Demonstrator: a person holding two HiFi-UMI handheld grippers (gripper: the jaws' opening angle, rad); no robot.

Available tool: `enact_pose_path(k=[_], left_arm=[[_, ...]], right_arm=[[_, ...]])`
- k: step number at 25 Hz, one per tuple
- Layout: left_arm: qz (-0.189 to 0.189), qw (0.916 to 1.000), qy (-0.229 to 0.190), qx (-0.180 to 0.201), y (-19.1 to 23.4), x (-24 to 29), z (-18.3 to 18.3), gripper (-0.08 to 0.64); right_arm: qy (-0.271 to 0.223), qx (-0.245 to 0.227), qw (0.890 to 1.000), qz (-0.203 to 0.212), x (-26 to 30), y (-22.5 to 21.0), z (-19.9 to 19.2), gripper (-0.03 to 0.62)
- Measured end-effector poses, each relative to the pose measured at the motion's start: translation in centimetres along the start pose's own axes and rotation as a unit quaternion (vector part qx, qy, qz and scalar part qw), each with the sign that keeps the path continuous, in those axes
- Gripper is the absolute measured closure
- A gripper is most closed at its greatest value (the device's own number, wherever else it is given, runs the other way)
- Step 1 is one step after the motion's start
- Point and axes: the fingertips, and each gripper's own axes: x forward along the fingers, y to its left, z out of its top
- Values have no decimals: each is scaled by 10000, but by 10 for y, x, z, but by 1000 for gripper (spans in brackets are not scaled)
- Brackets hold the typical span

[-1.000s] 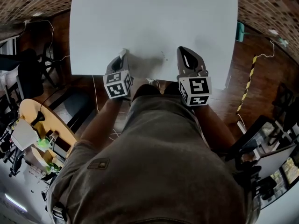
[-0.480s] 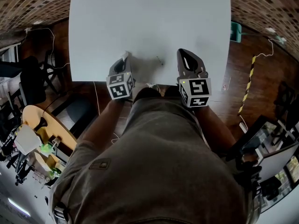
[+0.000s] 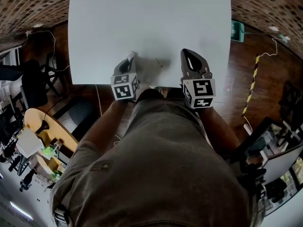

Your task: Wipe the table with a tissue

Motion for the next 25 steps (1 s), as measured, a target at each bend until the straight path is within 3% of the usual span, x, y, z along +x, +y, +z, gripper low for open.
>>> enact_pose_path(k=[9,25], left_arm=[[8,10000,-26,30,4,-1,-1,537],[667,9969,-170,-380,68,-21,-16,537]], right_arm=[[13,-52,10000,55,2,2,1,578],[-129,-432,9985,320,5,35,17,578]])
